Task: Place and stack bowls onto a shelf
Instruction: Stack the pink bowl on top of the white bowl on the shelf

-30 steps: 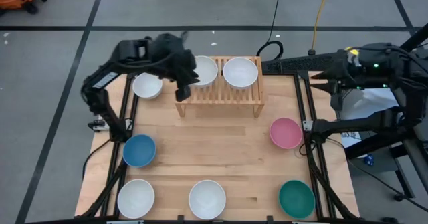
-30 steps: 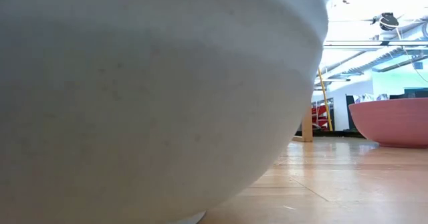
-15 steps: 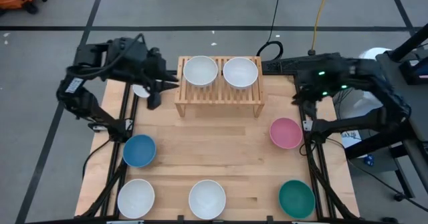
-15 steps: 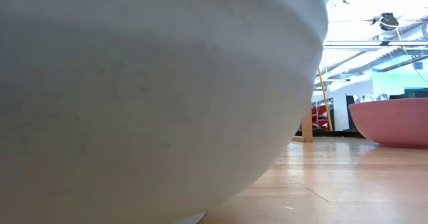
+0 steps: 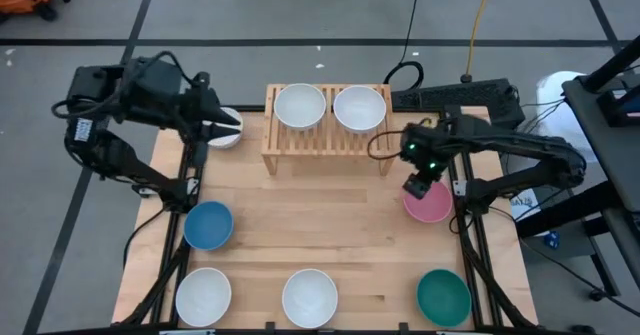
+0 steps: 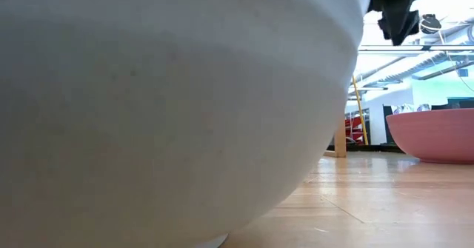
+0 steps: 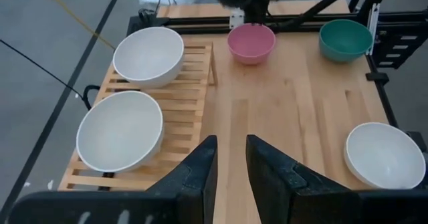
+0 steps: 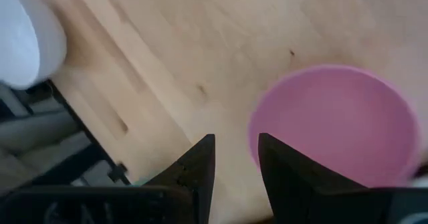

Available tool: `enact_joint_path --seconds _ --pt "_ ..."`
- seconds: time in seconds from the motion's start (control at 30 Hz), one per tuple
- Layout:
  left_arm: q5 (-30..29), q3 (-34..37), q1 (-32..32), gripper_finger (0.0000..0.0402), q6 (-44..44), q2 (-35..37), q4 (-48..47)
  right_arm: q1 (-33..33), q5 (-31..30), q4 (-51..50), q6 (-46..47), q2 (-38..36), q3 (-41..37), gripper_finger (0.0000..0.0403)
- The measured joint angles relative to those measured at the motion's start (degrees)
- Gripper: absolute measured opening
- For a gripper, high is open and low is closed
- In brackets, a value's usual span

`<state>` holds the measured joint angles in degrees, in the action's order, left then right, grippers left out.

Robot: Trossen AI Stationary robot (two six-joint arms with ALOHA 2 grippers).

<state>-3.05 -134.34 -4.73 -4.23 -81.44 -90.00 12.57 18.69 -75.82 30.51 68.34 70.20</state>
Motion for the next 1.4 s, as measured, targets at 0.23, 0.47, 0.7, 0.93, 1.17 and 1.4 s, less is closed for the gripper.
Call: enact_joint_path --seconds 0.23,0.47,0.7,0.93,1.17,1.4 --pt "0.0 0.0 0.0 0.0086 -0.4 2.0 0.0 -2.0 -0.8 9.4 7.8 2.1 -6.2 0.0109" --pt "0.0 0.0 0.0 0.0086 -0.4 2.4 0.0 -2.6 -6.9 10.3 16.0 2.9 -10.7 0.0109" --pt "0.0 0.0 0.0 0.0086 -0.5 2.4 0.0 -2.6 -6.6 12.4 22.7 2.9 -16.0 0.0109" --pt "0.0 0.0 0.0 0.0086 -1.5 2.4 0.0 -2.6 -3.7 18.9 22.9 2.9 -19.9 0.0109" --pt "0.0 0.0 0.0 0.0086 -1.5 2.4 0.0 -3.3 -3.5 23.8 24.6 2.9 -23.2 0.0109" --pt "0.0 0.0 0.0 0.0086 -1.7 2.4 0.0 -3.3 -3.6 26.2 24.4 2.9 -26.7 0.0109"
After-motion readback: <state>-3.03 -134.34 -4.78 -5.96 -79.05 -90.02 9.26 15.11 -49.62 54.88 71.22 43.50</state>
